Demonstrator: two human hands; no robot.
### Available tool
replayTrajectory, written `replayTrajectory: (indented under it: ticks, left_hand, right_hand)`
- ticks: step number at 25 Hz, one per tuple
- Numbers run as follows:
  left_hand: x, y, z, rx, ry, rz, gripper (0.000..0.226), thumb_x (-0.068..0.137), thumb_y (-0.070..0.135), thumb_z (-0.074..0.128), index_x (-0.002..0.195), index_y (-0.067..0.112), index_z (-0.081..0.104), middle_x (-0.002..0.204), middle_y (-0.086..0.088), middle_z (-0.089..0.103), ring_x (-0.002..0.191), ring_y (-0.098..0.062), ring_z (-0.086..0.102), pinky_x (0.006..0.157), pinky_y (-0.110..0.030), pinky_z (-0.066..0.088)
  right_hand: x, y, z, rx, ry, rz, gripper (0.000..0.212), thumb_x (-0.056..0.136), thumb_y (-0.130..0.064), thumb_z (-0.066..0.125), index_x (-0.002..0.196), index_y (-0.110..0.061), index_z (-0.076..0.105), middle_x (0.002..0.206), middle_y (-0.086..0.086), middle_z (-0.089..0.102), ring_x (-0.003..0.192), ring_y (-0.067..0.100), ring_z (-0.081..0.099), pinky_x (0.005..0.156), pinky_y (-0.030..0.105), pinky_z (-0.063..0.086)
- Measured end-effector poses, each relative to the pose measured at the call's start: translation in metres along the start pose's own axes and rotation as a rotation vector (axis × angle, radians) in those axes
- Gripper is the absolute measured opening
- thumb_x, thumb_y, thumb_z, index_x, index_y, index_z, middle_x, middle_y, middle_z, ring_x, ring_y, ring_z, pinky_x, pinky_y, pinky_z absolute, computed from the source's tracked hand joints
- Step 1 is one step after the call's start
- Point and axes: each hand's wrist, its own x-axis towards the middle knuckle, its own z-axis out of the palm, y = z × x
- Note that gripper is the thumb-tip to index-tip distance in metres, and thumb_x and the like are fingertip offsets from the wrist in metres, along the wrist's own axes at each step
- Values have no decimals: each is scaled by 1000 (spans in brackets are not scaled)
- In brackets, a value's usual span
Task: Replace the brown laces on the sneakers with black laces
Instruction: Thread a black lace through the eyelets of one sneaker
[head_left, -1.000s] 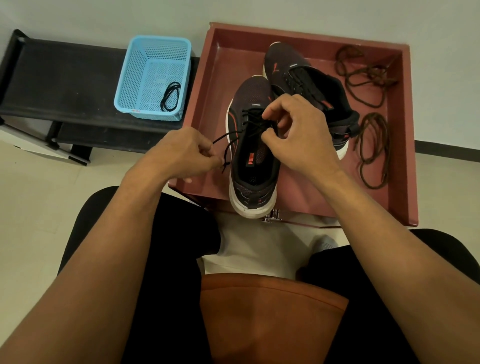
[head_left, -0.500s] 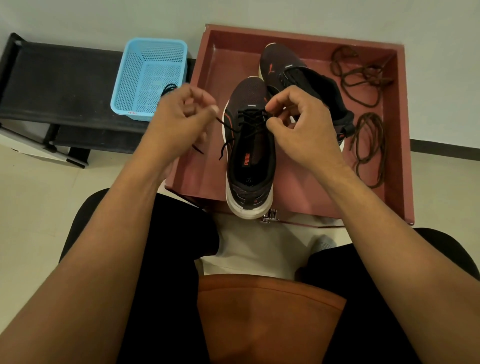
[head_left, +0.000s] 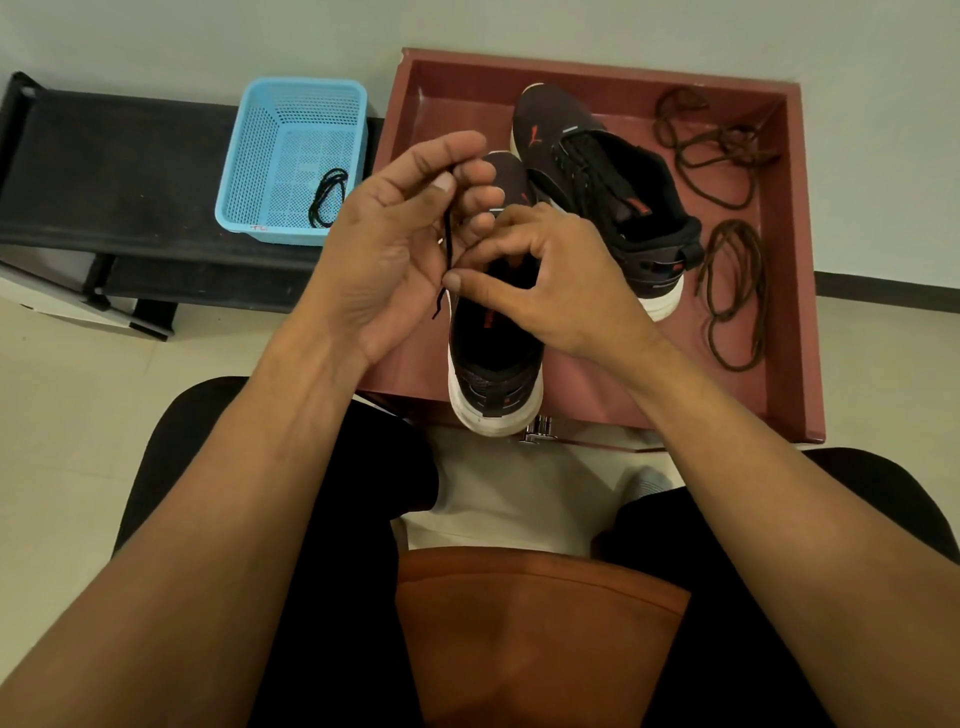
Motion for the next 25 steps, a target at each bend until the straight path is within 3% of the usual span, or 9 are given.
replayTrajectory:
  ticks: [5,9,12,14,17,21,25]
  left_hand:
    - [1,-3,2,-12,6,-6,24,104,-9,43,118,3,58,95,-5,67,89,-15,65,86,-27,55]
    - [2,-7,0,109,70,40,23,104,-7,45,116,6,60,96,-6,68,90,-18,68,88,-31,55]
    - [4,-9,-13,696,187,127,22,103,1,51,107,15,67,89,-5,71,80,-17,69,79,-33,56]
    - [4,-11,-17,1103,181,164,18,102,16,57,102,26,72,84,-4,68,73,-9,63,73,-27,52]
    - [4,-13,-13,1450,212,240,19,99,47,59,109,40,74,94,-1,57,87,-4,50,77,-21,43]
    - [3,-13,-4,1476,103,372,21,95,49,66,108,37,78,95,2,51,100,-16,52,86,-25,40]
    - [6,-12,-4,1436,156,386,15,90,40,75,99,31,82,96,11,61,90,-5,57,82,-16,41]
  right_hand:
    - [1,3,-3,115,25,43,19,83,-44,82,90,-26,84,93,-6,75,90,19,71,87,49,54]
    - [-1,2,-2,176,45,74,5,84,-25,82,84,-21,79,81,-10,74,75,5,68,76,28,55]
    - [0,6,-15,251,117,143,5,88,-18,76,83,-16,76,76,-9,71,68,10,65,68,25,51]
    - [2,10,-24,224,170,166,8,91,-19,73,85,-15,76,76,-9,72,72,15,68,70,25,52]
    - [1,13,-28,142,184,193,10,92,-23,72,85,-17,76,76,-5,73,72,13,68,69,19,51]
    - [-1,12,-29,58,145,182,10,93,-28,72,88,-20,78,79,-6,74,72,13,68,67,19,51]
    - [-3,13,-35,1,91,212,16,91,-38,76,90,-22,77,79,-7,74,73,10,69,66,13,49]
